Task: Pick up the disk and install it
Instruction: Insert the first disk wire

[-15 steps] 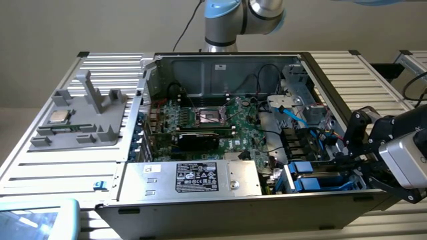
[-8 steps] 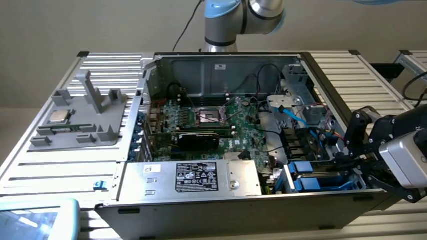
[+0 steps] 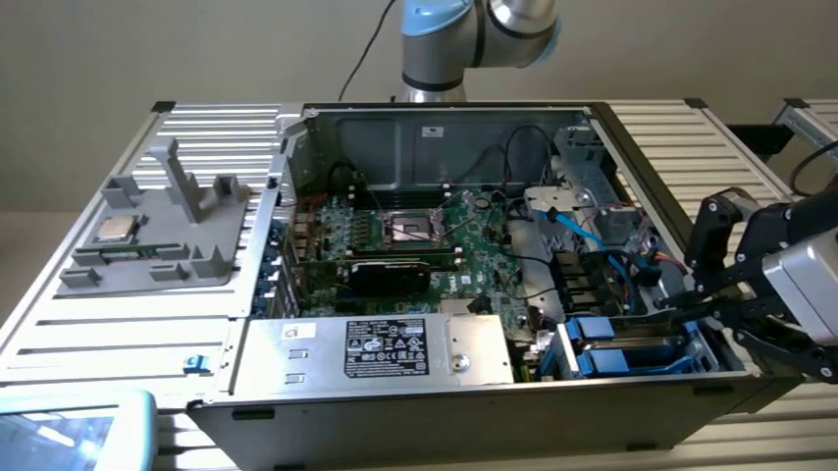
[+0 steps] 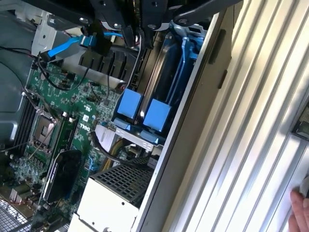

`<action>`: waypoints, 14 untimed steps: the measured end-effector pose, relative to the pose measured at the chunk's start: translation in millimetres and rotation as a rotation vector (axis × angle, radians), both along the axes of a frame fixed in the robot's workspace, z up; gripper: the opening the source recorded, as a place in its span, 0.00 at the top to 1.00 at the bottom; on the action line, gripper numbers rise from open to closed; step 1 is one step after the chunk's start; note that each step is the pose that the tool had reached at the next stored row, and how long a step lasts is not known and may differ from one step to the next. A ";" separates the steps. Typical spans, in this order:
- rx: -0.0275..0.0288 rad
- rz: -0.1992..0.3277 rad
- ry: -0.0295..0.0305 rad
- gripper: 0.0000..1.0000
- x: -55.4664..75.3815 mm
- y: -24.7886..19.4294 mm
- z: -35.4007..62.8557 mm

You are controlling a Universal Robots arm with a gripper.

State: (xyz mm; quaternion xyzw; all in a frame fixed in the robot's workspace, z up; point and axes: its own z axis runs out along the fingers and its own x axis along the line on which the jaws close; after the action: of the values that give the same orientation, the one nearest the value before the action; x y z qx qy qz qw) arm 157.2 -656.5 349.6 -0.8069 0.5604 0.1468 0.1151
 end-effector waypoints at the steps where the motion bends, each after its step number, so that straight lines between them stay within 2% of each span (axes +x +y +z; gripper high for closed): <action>1: -0.0054 0.000 -0.0019 0.84 -0.6 0.6 1.0; 4: -0.0243 0.000 -0.0089 0.84 -2.5 2.3 3.8; 11: -0.0651 0.000 -0.0322 0.84 -5.9 7.9 10.9; 12: -0.0732 0.000 -0.0370 0.84 -6.3 8.7 11.3; 14: -0.0946 0.000 -0.0490 0.84 -7.2 10.5 11.6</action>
State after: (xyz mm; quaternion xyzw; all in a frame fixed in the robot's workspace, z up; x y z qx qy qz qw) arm 150.0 -646.0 361.2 -0.8148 0.5638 0.1003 0.0905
